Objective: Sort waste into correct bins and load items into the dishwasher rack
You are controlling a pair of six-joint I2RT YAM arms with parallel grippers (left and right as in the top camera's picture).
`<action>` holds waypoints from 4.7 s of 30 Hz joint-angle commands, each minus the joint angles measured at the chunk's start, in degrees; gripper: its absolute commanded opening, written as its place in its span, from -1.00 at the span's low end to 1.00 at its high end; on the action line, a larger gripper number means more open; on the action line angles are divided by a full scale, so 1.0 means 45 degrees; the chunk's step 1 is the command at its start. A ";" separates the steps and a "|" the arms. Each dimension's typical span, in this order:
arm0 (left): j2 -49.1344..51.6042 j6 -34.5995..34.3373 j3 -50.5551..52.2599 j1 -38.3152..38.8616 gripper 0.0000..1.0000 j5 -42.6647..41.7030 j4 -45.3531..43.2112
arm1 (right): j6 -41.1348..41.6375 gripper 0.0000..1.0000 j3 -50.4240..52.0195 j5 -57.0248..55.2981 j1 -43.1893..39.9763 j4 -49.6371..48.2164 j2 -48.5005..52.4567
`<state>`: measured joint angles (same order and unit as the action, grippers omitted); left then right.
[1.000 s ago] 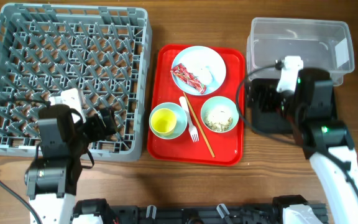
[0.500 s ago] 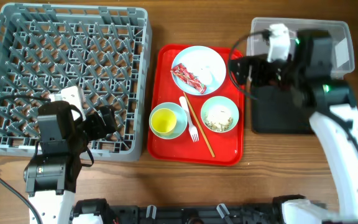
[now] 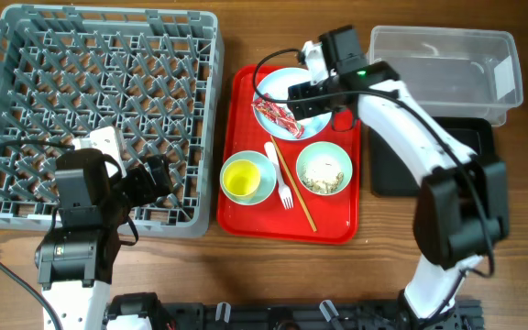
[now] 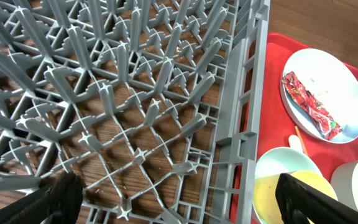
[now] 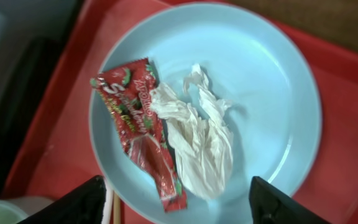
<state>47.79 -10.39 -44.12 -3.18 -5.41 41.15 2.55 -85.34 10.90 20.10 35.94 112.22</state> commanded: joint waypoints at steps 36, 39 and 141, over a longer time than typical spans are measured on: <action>-0.0019 -0.0117 -0.0248 -0.0044 1.00 -0.0073 -0.0039 | 0.3094 0.08 -0.0724 -0.4571 -0.3983 -0.0291 -0.2137; -0.0019 -0.0117 -0.0248 -0.0044 1.00 -0.0073 -0.0044 | 0.2744 0.56 -0.0729 -0.2997 -0.4017 -0.0860 -0.2385; -0.0019 -0.0121 -0.0248 -0.0044 1.00 -0.0073 -0.0029 | 0.4590 -0.82 0.3385 -0.1914 0.3138 0.2297 -0.0816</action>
<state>47.79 -10.39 -44.12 -3.18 -5.43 41.15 21.76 -70.85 3.51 33.82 46.50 107.70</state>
